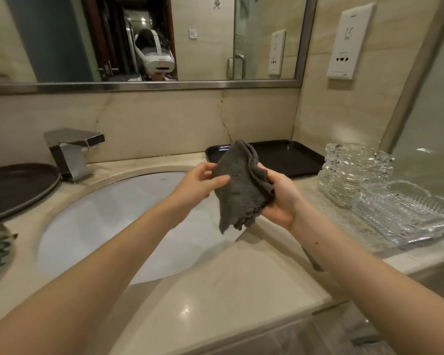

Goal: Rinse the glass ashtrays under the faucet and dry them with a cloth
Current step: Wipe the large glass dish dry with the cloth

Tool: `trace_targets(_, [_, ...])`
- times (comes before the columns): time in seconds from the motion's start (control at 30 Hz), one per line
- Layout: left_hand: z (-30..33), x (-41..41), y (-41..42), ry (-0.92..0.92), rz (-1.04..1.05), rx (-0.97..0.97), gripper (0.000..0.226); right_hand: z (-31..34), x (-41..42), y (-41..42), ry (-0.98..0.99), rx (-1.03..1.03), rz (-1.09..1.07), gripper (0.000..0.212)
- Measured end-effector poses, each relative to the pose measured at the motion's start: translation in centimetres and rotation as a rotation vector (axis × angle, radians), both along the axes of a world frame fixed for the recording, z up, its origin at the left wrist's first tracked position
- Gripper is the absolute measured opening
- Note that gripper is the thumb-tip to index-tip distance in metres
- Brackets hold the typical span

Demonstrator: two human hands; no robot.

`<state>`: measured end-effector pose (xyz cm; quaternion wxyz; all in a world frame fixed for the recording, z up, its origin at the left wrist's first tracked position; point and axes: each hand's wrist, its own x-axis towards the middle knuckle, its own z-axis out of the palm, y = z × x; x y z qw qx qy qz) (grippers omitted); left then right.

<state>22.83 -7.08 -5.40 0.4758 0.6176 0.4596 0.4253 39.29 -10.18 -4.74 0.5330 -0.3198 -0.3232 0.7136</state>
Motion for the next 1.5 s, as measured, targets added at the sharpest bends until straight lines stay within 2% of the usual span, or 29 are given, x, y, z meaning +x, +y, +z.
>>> trace_targets(0.07, [0.0, -0.7, 0.0, 0.049, 0.039, 0.043, 0.009, -0.4, -0.4, 0.2, 0.02, -0.004, 0.057, 0.049])
trace_targets(0.13, [0.0, -1.0, -0.1, 0.077, 0.044, 0.043, 0.014, -0.6, -0.6, 0.2, -0.036, 0.015, 0.109, 0.047])
trace_targets(0.2, [0.2, -1.1, -0.4, 0.114, 0.05, 0.046, 0.02, -0.7, -0.8, 0.1, -0.213, 0.056, 0.13, 0.034])
trace_targets(0.27, [0.3, -1.4, -0.5, 0.132, 0.074, 0.067, 0.016, -0.8, -1.0, 0.5, -0.374, 0.108, 0.145, 0.033])
trace_targets(0.47, [0.7, -2.3, -0.8, 0.237, 0.15, 0.088, 0.019, -1.0, -1.8, 1.3, -0.696, 0.195, 0.11, 0.033])
trace_targets(0.53, [0.8, -2.2, -0.9, 0.217, 0.137, 0.104, 0.018, -1.2, -1.9, 1.2, -0.732, 0.202, 0.087, 0.034])
trace_targets(0.7, [0.5, -0.6, -0.6, 0.219, 0.105, 0.137, 0.013, -0.9, -1.1, 0.7, -0.681, 0.216, 0.086, 0.037])
trace_targets(0.9, [0.1, 1.3, 0.3, 0.205, 0.142, 0.1, 0.028, -0.5, 0.5, 0.6, -0.615, 0.233, -0.042, 0.012])
trace_targets(1.0, [0.4, 1.3, 0.2, 0.193, 0.12, 0.081, 0.026, -0.2, 0.7, 0.4, -0.505, 0.159, -0.056, 0.018])
trace_targets(1.17, [0.0, -1.1, 0.0, 0.21, 0.216, 0.162, 0.06, -0.2, -1.0, 0.4, -0.254, 0.014, -0.026, 0.022])
trace_targets(1.23, [-0.4, -2.7, -0.2, 0.156, 0.174, 0.085, 0.055, -0.4, -2.5, 0.5, -0.181, -0.043, 0.012, 0.029])
trace_targets(1.3, [-0.6, -4.5, -0.7, 0.076, 0.154, 0.024, 0.04, -0.6, -4.1, 0.6, -0.129, -0.038, 0.082, 0.033])
trace_targets(1.4, [-0.5, -7.4, -1.6, 0.129, 0.272, 0.128, 0.031, -0.5, -6.7, 0.9, -0.182, 0.115, 0.254, 0.034])
trace_targets(1.5, [-0.1, -10.2, -2.7, 0.277, 0.345, 0.207, 0.032, -0.2, -9.5, 1.4, -0.38, 0.244, 0.325, 0.033])
